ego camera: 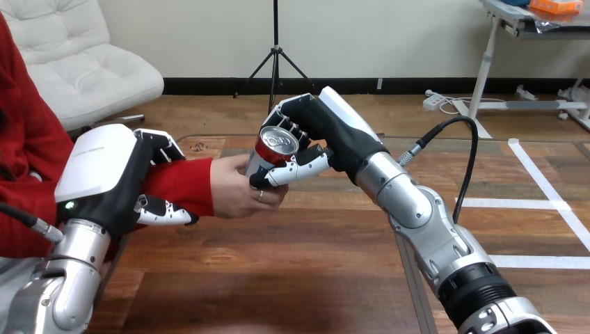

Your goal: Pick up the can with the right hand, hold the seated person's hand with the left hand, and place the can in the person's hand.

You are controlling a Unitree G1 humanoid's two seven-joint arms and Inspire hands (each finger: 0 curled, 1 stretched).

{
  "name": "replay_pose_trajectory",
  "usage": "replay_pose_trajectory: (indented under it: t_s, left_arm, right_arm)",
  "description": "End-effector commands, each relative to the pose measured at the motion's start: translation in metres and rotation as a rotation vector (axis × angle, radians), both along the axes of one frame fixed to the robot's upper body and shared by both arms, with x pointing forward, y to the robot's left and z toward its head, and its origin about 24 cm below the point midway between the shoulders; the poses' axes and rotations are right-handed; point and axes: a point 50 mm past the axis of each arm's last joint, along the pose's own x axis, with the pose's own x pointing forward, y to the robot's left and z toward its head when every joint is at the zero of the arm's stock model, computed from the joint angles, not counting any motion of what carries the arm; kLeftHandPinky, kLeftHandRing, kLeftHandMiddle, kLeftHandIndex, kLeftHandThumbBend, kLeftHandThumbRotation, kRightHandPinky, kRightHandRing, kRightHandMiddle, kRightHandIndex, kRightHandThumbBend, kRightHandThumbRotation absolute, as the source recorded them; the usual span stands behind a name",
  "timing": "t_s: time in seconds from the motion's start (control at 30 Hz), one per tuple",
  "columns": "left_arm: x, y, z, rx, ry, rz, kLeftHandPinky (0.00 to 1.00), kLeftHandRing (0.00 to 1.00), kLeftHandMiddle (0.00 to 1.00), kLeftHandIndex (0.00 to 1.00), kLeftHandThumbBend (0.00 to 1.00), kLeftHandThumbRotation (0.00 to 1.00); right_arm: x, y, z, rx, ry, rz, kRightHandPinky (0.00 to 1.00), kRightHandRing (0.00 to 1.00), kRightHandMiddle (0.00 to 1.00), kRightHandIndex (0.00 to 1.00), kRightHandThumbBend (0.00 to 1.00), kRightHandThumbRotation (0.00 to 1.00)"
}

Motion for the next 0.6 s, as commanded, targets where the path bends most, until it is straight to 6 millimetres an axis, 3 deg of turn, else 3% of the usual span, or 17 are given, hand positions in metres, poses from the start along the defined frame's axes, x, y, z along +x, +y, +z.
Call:
replay_pose_trajectory:
  t_s: [0.0,0.23,0.27,0.57]
  left_arm:
    - [0.0077,-0.0105,0.0617,0.008,-0.244,-0.078,0.49,0.57,0.60,0.58,0.89,0.32]
    - [0.0061,-0.0123,0.0591,-0.012,-0.205,-0.110,0.55,0.64,0.66,0.65,0.98,0.51]
    - [0.0059,-0.0125,0.0586,-0.011,-0.201,-0.112,0.56,0.65,0.68,0.67,0.99,0.57]
    - [0.0028,-0.0152,0.0546,-0.003,-0.167,-0.149,0.61,0.69,0.71,0.70,1.00,0.73]
  right_arm:
    - [0.0023,0.0090,0.0240,0.007,-0.073,0.038,0.41,0.48,0.51,0.54,0.86,0.22]
    - [0.0010,0.0067,0.0228,-0.001,-0.066,0.031,0.45,0.52,0.54,0.55,0.87,0.46]
    - [0.0008,0.0063,0.0226,-0.002,-0.066,0.032,0.46,0.52,0.55,0.55,0.87,0.55]
    - [-0.0015,0.0035,0.0203,0.008,-0.084,0.034,0.46,0.52,0.55,0.57,0.94,0.90]
